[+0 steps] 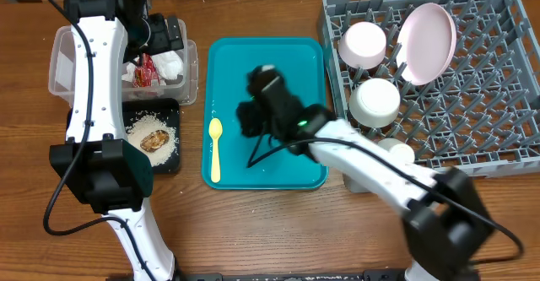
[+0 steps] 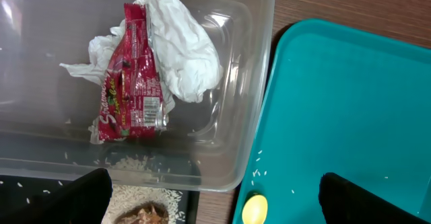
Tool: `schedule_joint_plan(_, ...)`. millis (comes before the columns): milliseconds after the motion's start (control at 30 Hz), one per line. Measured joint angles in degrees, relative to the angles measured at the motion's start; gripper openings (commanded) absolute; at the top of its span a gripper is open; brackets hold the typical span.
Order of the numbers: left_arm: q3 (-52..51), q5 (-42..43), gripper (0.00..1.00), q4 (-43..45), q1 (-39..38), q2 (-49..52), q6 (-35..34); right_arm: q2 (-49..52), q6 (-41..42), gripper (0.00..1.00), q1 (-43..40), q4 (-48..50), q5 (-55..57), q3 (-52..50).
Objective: Sort waste into correct bins and load items into the dishwasher
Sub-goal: 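Reach the right gripper to the yellow spoon on the teal tray, then grasp the yellow spoon and lay it in the dish rack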
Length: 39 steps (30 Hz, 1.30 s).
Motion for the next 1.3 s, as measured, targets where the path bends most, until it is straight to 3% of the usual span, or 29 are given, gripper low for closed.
schedule_joint_plan(467, 0.00, 0.00, 1.00, 0.00, 0.00, 0.00, 0.00, 11.17, 2.93, 0.47, 6.71, 3.89, 0.50, 0.37)
schedule_joint_plan(1167, 0.00, 0.00, 1.00, 0.00, 0.00, 0.00, 0.00, 21.44, -4.87, 0.49, 11.23, -1.97, 8.37, 11.28)
schedule_joint_plan(1300, 0.00, 0.02, 1.00, 0.00, 0.00, 0.00, 0.00, 22.23, -5.64, 0.44, 11.28, -3.04, 8.81, 12.76)
